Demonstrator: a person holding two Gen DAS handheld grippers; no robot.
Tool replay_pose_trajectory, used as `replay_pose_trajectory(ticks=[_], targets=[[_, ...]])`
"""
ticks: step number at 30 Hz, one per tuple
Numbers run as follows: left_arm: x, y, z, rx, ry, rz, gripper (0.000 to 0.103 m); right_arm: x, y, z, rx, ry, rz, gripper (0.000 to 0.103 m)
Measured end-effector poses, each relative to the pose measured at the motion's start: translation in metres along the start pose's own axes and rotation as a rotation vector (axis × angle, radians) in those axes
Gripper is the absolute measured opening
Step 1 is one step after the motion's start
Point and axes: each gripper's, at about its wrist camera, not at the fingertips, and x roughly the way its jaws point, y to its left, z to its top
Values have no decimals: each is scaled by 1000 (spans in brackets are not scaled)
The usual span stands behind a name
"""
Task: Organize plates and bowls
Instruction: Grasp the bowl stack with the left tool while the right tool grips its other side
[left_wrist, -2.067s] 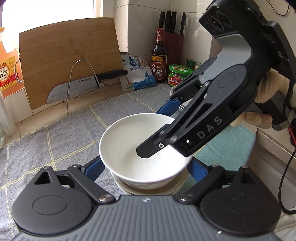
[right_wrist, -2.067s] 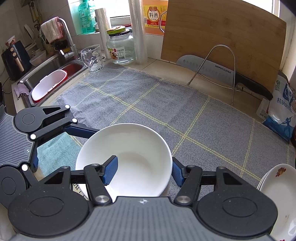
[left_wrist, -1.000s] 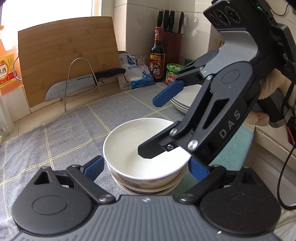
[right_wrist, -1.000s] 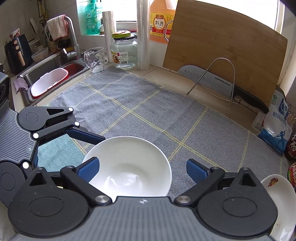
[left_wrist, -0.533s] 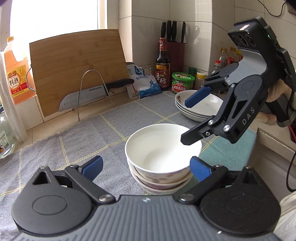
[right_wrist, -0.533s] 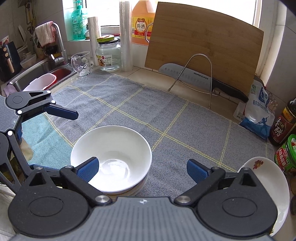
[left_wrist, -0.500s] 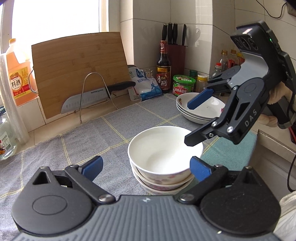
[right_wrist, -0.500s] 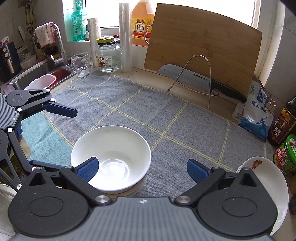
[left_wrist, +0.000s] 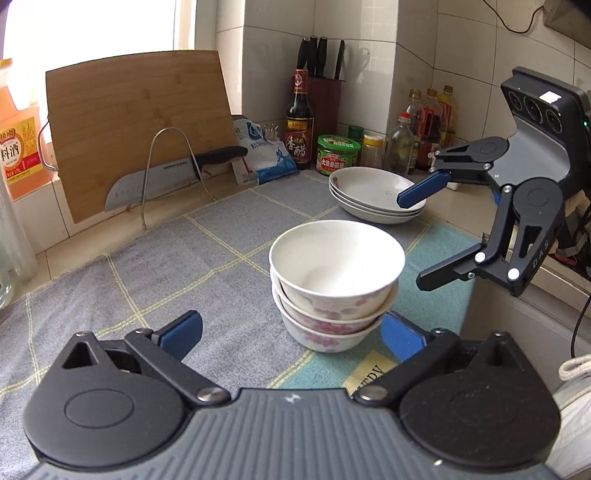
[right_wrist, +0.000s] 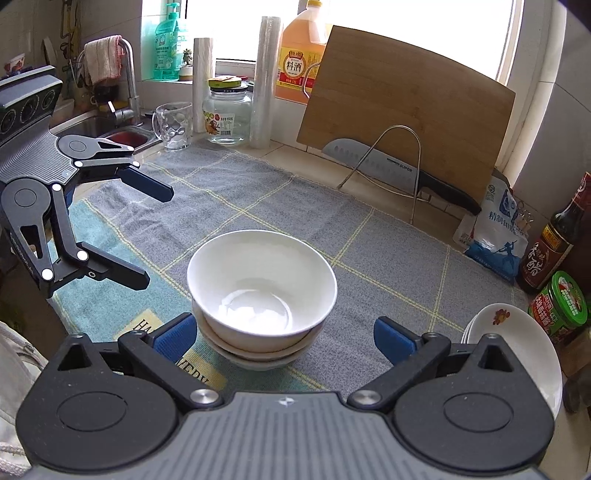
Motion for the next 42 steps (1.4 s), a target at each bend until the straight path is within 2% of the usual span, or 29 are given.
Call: replay_pose_trajectory(ticks=[5, 14, 24, 29, 42], targets=[[16, 3, -9, 20, 48, -23, 102, 17, 12, -17, 8, 52, -3, 103], [53, -5, -12, 83, 106, 6, 102, 49, -1, -27, -30, 74, -20, 103], [76, -20, -5, 187, 158, 5, 102, 67, -13, -22, -139, 65, 100, 103], [83, -16, -1, 186, 178, -16, 102, 71, -18, -19, -175, 64, 156, 103], [90, -14, 5, 257, 199, -102, 102, 77, -22, -11, -241, 82, 218, 103]])
